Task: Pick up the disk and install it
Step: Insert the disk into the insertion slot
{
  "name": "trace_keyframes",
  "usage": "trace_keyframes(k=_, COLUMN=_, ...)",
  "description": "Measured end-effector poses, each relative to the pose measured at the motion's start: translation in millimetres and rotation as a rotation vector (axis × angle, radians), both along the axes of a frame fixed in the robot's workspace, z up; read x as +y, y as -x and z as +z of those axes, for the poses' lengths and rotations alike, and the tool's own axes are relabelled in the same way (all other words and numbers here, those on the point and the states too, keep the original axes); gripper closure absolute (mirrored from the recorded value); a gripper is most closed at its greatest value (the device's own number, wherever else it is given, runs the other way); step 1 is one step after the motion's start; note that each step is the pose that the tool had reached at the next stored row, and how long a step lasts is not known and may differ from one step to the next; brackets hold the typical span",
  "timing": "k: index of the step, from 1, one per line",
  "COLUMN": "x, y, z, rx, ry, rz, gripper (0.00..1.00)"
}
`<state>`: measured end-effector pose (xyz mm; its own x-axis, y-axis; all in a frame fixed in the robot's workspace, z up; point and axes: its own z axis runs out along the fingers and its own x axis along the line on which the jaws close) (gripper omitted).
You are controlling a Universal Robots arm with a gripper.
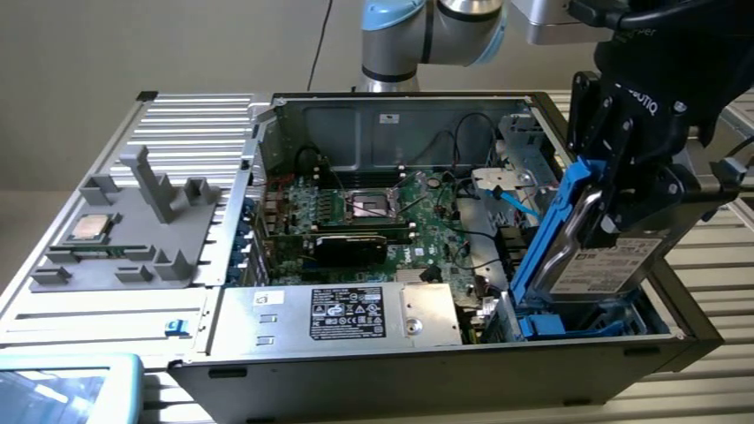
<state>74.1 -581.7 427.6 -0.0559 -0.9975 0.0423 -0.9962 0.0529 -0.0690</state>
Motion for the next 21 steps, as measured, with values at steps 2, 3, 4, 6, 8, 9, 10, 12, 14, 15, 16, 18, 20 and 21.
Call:
trace_keyframes(k=2, x=-0.4, y=-0.1, z=-1.2, rx=-0.0001, ry=-0.0002, rz=0.0, gripper=0.63)
trace_keyframes(k=3, x=-0.4, y=-0.3, z=-2.0, rx=0.0, ry=0.0, rz=0.001, gripper=0.63)
trace_keyframes(k=4, x=-0.4, y=-0.5, z=-3.1, rx=0.0, ry=0.0, rz=0.001, gripper=0.63)
trace_keyframes(k=6, x=-0.4, y=-0.8, z=-4.8, rx=0.0001, ry=0.0, rz=0.003, gripper=0.63)
trace_keyframes(k=8, x=-0.5, y=-1.2, z=-6.2, rx=0.0, ry=-0.0001, rz=0.004, gripper=0.63)
trace_keyframes(k=9, x=-0.5, y=-1.3, z=-6.9, rx=0.0, ry=-0.0002, rz=0.005, gripper=0.63)
trace_keyframes(k=10, x=-0.5, y=-1.3, z=-7.3, rx=0.0, ry=-0.0001, rz=0.005, gripper=0.63)
trace_keyframes(k=12, x=-0.8, y=-1.4, z=-8.2, rx=0.0, ry=-0.0003, rz=0.006, gripper=0.63)
trace_keyframes(k=14, x=-1.6, y=-1.4, z=-8.7, rx=0.0, ry=-0.0002, rz=0.007, gripper=0.63)
trace_keyframes(k=15, x=-1.7, y=-1.4, z=-9.2, rx=0.0, ry=-0.0004, rz=0.007, gripper=0.63)
trace_keyframes(k=16, x=-1.7, y=-1.4, z=-9.9, rx=0.0, ry=-0.0001, rz=0.007, gripper=0.63)
trace_keyframes(k=18, x=-1.7, y=-1.4, z=-11.9, rx=0.0, ry=-0.0002, rz=0.008, gripper=0.63)
trace_keyframes(k=20, x=-1.7, y=-1.4, z=-13.5, rx=0.0, ry=-0.0001, rz=0.009, gripper=0.63)
trace_keyframes(k=21, x=-1.7, y=-1.4, z=-14.1, rx=0.0, ry=-0.0001, rz=0.009, gripper=0.63)
